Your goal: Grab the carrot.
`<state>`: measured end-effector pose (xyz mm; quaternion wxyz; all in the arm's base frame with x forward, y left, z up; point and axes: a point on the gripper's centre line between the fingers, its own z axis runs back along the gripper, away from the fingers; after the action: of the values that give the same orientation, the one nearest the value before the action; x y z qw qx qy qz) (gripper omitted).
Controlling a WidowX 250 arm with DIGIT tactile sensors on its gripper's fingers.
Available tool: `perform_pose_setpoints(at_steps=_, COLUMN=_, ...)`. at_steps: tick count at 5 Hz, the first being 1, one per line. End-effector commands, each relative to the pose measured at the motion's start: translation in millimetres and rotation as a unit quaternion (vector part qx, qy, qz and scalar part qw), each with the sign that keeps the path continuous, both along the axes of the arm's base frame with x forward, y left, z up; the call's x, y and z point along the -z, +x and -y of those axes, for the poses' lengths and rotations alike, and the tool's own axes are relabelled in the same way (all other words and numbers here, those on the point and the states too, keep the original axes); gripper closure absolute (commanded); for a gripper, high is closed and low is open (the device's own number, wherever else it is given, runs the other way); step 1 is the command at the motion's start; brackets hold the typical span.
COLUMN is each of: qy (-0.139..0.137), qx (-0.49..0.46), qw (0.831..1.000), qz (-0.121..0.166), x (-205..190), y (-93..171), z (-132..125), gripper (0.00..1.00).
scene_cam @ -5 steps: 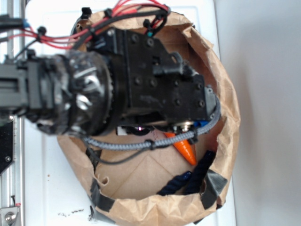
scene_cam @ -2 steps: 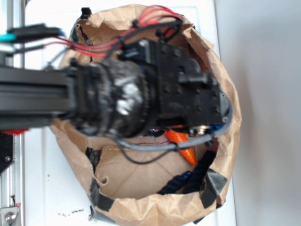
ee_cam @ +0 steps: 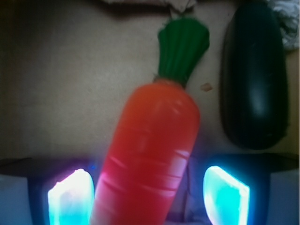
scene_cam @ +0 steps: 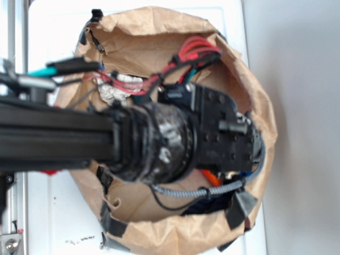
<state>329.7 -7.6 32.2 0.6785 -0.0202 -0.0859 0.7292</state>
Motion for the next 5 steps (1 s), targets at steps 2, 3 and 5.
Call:
perform_pose_setpoints(at_steps=2, qy=0.023, qx=0.044, qw=0.999, qz=-0.019, x=-1, y=-17, z=-3, gripper=1.00)
perform_pose_setpoints(at_steps=3, qy=0.016, qx=0.080, qw=0.997, qz=0.002, x=-20, y=-22, z=-12, gripper=1.00)
perform_pose_setpoints(at_steps=5, qy=0.030, qx=0.137, qw=0.989, qz=0.041, x=-44, y=-31, z=-34, gripper=1.00)
